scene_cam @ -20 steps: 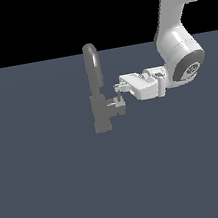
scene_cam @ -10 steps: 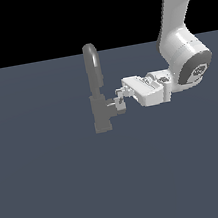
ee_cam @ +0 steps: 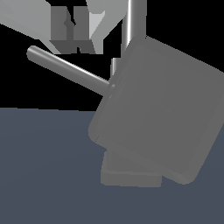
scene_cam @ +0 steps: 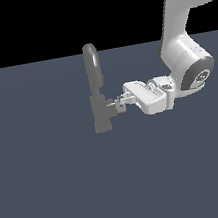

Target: Turn on the faucet by rotating a designated handle.

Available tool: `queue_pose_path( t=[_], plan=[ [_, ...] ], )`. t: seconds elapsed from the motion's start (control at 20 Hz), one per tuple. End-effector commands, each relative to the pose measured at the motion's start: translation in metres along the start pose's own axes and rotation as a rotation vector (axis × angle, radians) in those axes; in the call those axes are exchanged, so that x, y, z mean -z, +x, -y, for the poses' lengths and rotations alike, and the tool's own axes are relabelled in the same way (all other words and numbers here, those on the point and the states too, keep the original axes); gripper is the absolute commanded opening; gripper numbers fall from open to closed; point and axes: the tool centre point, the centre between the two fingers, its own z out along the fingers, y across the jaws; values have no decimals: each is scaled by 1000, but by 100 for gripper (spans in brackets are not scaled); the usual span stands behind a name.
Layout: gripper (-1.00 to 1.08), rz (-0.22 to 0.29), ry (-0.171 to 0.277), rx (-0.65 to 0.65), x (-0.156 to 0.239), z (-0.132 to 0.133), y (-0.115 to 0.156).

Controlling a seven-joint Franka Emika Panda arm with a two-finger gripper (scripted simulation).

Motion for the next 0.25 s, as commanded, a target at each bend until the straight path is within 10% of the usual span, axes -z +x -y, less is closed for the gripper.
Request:
queue_pose_path(
  t=[0.0,0.2],
  plan=[
    [-100,5,5,-41,-1,-17,35],
    [-100,8,5,-51,-1,-26,55]
  ],
)
